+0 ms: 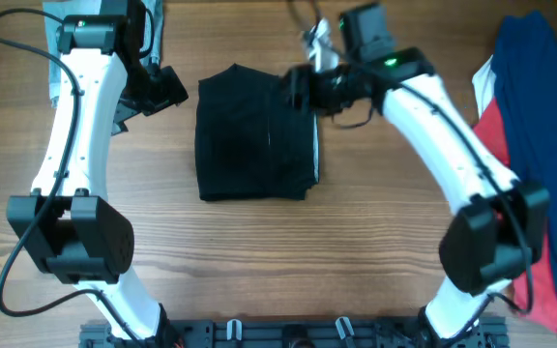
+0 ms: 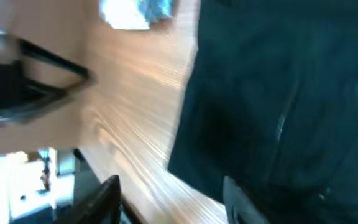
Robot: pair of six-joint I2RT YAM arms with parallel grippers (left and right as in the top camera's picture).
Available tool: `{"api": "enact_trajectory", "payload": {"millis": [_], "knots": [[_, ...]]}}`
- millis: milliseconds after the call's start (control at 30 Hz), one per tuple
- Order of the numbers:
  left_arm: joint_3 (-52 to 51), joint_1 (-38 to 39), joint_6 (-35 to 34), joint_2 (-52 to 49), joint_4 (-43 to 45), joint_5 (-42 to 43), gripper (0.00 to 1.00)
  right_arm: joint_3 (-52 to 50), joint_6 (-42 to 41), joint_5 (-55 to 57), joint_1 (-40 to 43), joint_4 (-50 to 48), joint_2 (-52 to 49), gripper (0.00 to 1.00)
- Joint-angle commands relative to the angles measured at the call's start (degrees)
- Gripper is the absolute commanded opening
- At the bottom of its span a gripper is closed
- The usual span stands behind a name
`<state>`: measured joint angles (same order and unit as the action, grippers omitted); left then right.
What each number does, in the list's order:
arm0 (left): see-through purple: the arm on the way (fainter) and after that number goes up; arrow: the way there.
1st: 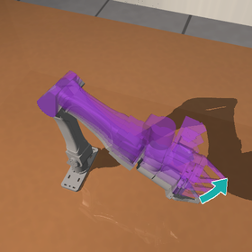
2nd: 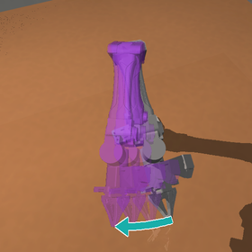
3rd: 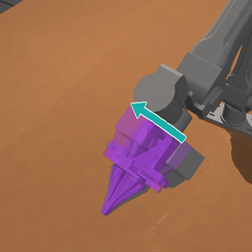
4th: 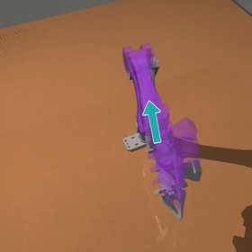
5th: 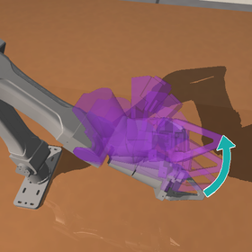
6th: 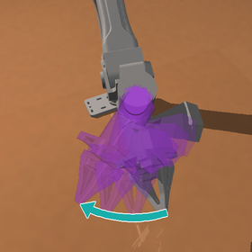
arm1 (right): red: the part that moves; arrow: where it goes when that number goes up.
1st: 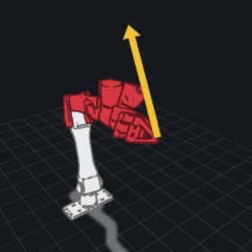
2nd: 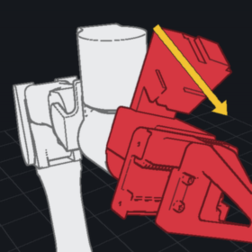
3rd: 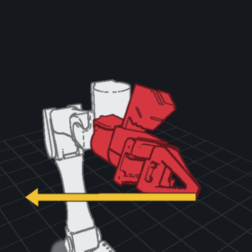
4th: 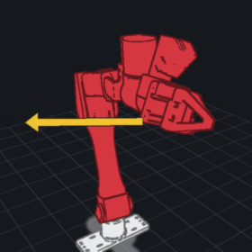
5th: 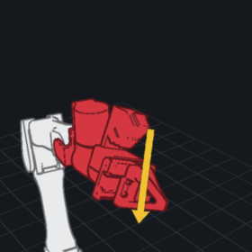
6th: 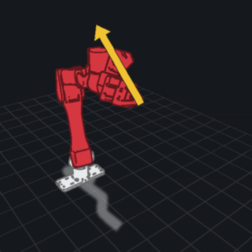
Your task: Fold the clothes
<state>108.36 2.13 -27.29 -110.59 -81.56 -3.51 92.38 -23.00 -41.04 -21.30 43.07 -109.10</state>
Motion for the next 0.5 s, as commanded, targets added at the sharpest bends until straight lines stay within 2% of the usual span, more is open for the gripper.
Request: {"api": "enact_trajectory", "payload": {"millis": [0,100,300,333,400,433,467], "knots": [[-0.15,-0.13,-0.15,0.15,-0.04,0.07,1.00,-8.96,0.24,2.08,-2.03,-4.11,-5.07,0.36],[-0.15,-0.13,-0.13,0.15,-0.04,0.07,1.00,-14.99,-2.08,1.68,-2.40,-8.04,-8.22,0.31],[-0.15,-0.13,-0.13,0.15,-0.26,0.07,1.00,-18.14,-3.13,4.28,-1.79,-4.63,-10.62,0.35],[-0.15,-0.11,0.52,0.15,-0.46,0.33,1.00,-17.25,-0.92,4.59,-1.31,-3.30,-8.79,0.42],[-0.15,-0.13,3.34,0.11,-0.31,2.47,1.00,-12.76,-1.18,12.68,-0.20,4.00,-3.67,0.54],[-0.31,-0.13,3.32,0.02,-0.09,2.75,1.00,-9.42,-1.11,17.97,0.55,8.61,0.48,0.80],[-0.87,-0.13,3.34,0.00,0.37,3.76,1.00,-5.09,-0.50,22.08,1.25,13.05,4.52,1.00]]}}
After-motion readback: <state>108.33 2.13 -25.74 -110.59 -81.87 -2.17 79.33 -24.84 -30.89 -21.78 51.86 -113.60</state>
